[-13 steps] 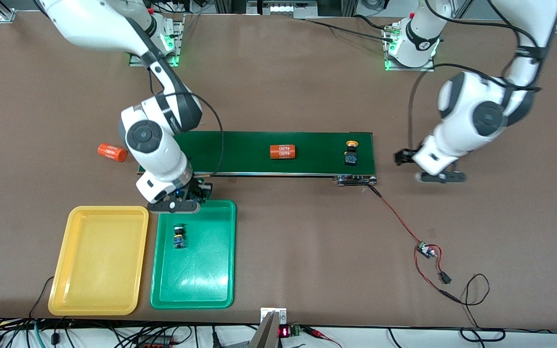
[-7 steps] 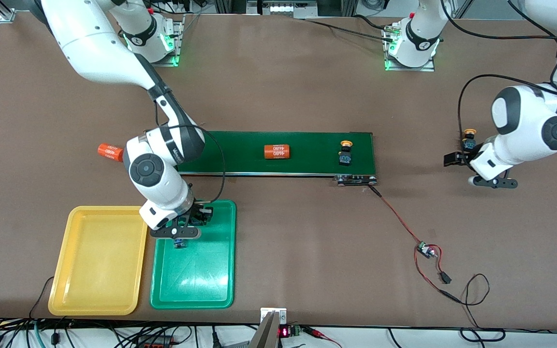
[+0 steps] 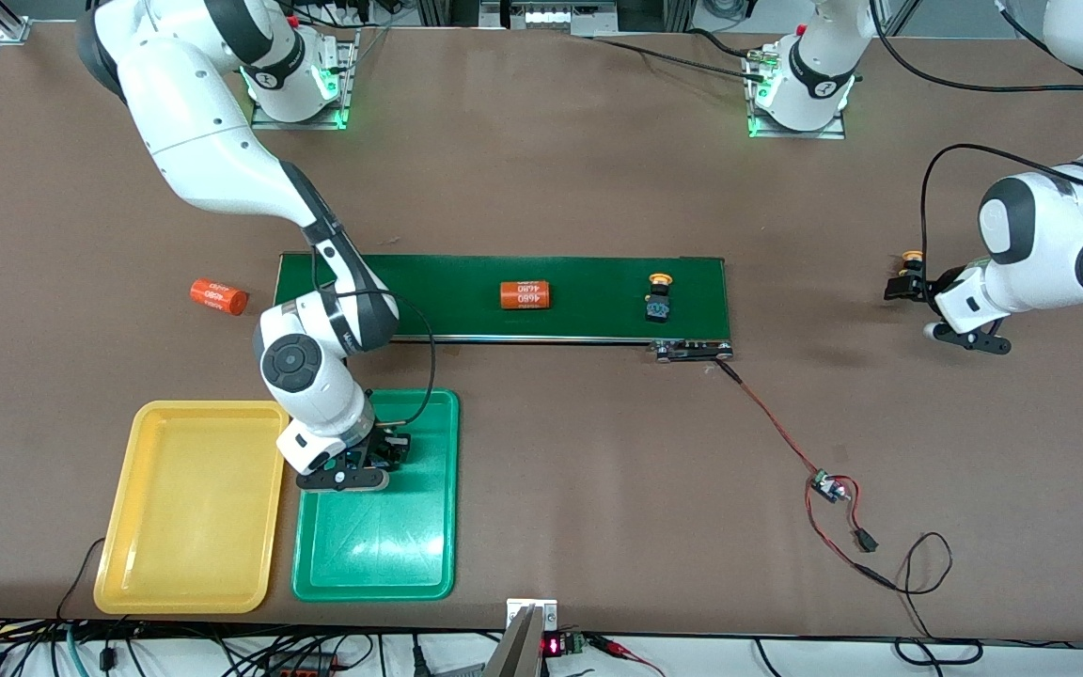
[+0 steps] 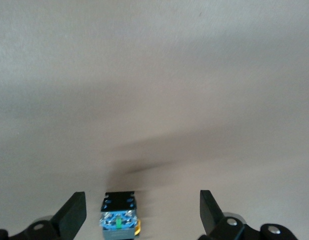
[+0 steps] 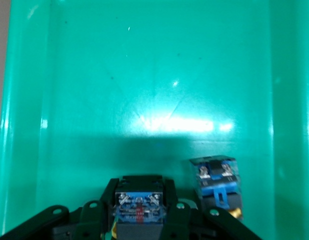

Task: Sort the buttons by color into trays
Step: 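Carry the button over the green tray while the left gripper reaches another button, then open the right gripper over the green tray while the left gripper grasps a button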

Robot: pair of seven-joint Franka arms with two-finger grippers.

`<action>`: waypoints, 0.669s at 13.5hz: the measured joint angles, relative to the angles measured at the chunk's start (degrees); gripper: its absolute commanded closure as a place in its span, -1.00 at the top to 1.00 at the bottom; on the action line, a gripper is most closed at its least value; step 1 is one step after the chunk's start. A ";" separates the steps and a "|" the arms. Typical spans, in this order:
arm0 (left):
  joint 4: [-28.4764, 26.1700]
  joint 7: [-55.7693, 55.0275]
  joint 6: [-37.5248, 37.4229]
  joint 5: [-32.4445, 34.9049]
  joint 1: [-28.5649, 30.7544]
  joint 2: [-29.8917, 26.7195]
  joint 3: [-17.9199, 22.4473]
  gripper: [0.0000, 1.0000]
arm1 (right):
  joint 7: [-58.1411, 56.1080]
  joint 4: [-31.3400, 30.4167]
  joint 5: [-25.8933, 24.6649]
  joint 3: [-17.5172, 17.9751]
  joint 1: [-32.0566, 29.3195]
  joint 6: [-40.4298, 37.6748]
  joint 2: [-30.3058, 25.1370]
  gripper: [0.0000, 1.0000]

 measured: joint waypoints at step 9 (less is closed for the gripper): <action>-12.60 6.77 15.14 0.16 6.10 0.05 0.07 1.00 | -0.10 0.77 0.00 -1.14 1.52 0.82 0.57 0.84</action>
